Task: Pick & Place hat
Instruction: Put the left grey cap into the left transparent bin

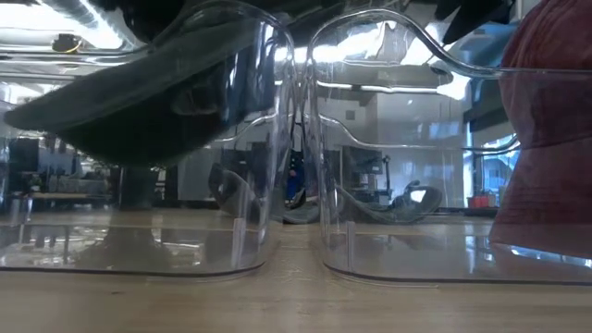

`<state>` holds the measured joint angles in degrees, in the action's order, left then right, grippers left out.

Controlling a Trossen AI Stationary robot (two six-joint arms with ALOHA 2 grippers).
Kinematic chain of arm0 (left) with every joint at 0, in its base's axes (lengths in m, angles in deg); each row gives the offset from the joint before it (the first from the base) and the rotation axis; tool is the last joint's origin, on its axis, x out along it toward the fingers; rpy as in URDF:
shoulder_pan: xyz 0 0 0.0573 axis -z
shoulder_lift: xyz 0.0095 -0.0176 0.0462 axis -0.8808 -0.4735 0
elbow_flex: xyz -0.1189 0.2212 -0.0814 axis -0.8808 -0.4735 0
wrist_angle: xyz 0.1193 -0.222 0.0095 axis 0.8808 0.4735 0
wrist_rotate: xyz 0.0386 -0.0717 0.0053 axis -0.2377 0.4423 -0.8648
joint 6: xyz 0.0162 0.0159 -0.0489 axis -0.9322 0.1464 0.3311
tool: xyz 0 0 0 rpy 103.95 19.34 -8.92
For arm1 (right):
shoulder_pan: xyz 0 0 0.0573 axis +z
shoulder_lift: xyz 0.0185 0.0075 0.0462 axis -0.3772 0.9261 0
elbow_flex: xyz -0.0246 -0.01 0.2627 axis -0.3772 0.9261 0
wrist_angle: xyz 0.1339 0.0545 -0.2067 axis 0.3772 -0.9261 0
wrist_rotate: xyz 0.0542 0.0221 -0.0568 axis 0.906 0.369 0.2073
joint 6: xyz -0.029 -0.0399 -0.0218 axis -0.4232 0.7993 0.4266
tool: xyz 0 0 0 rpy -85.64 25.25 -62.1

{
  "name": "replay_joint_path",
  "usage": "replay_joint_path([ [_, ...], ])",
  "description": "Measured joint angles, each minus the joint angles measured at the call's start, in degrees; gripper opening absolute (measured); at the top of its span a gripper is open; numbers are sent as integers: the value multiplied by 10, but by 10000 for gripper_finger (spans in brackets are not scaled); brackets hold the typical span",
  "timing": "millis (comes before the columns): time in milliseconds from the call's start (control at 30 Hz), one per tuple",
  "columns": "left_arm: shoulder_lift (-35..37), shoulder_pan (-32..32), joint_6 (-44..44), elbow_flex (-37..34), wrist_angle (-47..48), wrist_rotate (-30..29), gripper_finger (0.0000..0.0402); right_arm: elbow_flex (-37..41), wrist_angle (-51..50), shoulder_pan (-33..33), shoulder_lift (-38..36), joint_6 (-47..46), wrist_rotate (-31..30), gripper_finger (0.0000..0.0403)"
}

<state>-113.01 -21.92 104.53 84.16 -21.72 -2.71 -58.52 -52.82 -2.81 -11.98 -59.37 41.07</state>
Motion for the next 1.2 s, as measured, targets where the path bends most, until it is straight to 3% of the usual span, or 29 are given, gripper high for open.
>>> replay_joint_path([
  [467, -13, -3, -67, 0, 3, 43, 45, 0, 1, 0, 0, 13, 18, 232],
  [833, 5, 0, -108, 0, 4, -29, 146, 0, 3, -1, 0, 7, 18, 232],
  [1000, 41, -3, -119, 0, 10, -19, 159, -1, 28, -5, 0, 2, 18, 232],
  [1200, 49, -23, -112, 0, 58, 36, 156, -1, 49, -25, 0, 29, 17, 232],
])
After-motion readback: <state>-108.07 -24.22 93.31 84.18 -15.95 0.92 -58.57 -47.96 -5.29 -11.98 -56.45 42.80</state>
